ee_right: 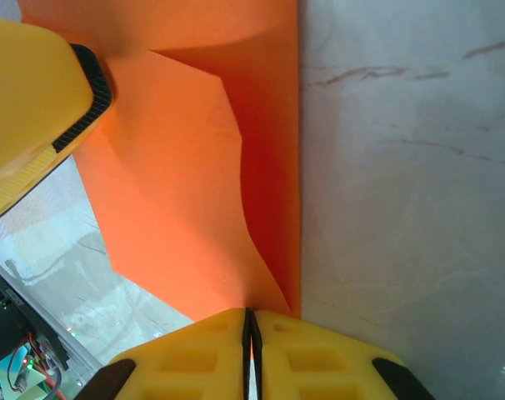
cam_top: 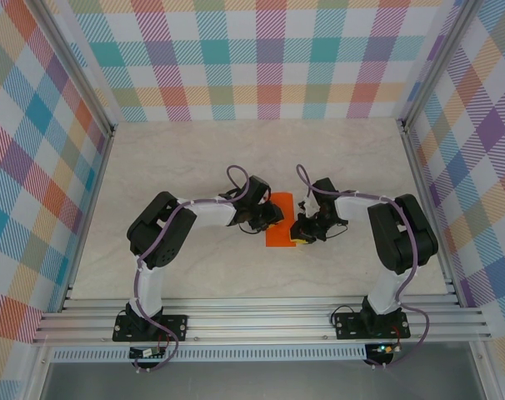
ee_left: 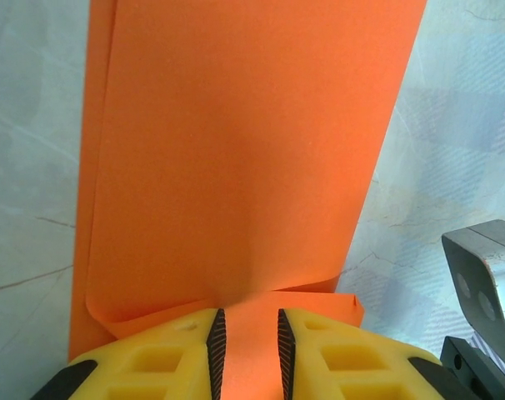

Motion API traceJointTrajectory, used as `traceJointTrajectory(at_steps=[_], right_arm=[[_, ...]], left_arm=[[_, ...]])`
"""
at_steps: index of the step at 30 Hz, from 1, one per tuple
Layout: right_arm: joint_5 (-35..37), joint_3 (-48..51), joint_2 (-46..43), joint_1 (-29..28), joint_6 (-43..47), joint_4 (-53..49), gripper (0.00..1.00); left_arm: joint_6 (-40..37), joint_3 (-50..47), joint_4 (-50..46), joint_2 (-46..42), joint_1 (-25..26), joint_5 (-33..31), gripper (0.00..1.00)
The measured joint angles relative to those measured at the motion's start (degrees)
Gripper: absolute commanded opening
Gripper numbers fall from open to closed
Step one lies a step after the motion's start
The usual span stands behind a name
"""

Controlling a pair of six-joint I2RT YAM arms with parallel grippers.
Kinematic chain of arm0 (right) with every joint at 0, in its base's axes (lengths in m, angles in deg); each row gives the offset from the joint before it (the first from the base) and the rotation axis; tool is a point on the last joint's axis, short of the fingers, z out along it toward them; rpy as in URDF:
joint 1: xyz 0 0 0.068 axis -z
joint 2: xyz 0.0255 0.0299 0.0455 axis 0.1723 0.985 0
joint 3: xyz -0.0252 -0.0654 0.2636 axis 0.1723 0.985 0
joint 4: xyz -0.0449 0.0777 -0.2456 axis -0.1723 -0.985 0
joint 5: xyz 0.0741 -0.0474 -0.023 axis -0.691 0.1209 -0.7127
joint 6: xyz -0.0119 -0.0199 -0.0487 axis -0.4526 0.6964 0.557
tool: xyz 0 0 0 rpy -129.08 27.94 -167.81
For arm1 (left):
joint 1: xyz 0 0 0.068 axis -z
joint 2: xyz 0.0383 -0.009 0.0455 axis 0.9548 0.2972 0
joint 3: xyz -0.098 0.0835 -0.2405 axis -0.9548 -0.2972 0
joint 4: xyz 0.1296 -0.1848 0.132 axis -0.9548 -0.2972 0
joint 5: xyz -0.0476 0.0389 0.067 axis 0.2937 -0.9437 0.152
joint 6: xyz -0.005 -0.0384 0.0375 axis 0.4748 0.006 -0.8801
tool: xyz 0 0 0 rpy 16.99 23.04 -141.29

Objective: Fold a paper plane with a square sheet of paper (pick it up from the middle)

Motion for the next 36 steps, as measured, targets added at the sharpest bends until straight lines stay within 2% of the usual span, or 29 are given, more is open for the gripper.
traceJointTrajectory(at_steps=[5,15,24,36], right_arm=[[-0.6,0.3,0.0,0.0,-0.1,0.5,0.1],[-0.9,0.4,0.0,0.0,-0.3,0.9,0.1],[-1.6,1.0,0.0,0.1,-1.2,2.1,0.09],[-2.1,1.3,0.0,0.1,-1.3,2.9,0.08]], left_arm=[[-1.2,0.3,-1.4,-0.8,0.0,-0.2,0.35],[0.0,-2.4,2.1,-6.1,0.3,0.7,0.36],[2.8,-3.6,6.1,-5.7,3.7,1.7,0.36],[5.7,-4.4,8.2,-1.1,3.9,1.5,0.35]])
